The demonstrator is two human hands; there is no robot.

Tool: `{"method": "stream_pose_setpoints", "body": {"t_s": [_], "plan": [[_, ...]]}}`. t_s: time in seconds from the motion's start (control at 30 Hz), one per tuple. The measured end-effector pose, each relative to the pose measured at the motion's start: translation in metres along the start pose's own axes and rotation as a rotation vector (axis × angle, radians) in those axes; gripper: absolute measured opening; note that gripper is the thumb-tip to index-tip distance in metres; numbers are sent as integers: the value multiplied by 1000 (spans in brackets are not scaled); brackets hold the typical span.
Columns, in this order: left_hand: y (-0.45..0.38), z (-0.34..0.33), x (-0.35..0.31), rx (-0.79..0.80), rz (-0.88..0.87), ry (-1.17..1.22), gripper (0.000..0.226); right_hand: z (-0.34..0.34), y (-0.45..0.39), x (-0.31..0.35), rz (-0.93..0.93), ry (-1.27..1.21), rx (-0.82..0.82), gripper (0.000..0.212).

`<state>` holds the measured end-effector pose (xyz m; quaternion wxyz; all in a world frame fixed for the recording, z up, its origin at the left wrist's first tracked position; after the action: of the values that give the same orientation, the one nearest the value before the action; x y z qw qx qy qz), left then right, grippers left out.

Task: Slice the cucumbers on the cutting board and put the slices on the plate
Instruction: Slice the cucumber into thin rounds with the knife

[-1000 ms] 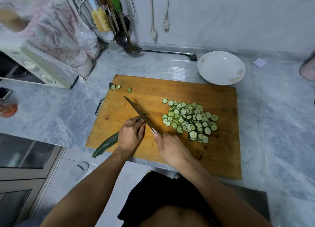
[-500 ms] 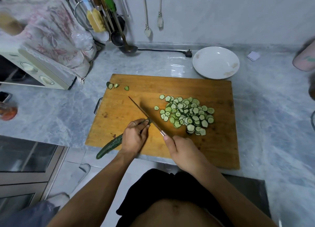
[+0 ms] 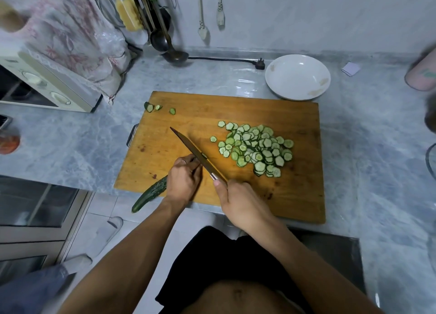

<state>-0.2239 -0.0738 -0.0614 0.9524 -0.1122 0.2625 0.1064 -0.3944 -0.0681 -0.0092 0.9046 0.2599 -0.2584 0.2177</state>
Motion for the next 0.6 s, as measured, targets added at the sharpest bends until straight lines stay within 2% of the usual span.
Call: {"method": "stream_pose_setpoints", "body": {"t_s": [0.23,0.4,0.6], "plan": [[0,-1,-2,-6,-22,-17,23,-2,-24,3,-26,-27,7,48],[0,3,-1,-5,10,18,28,4,-27,-22,-73,-82,-6,57],[2,2,6,-19,16,43,27,17,-8,-36,-30,-72,-25,55]]}}
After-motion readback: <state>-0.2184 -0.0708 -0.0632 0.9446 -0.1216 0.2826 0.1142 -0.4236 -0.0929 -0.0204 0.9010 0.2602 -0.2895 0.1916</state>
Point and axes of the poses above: each hand's wrist, its own y-axis away from the middle knuckle, its own z-axis out of the back of the hand, x = y × z, the point moved 8 cm from there along -y, towards the middle knuckle, and after that the axes turned 5 degrees about y, right-handed, at the moved point
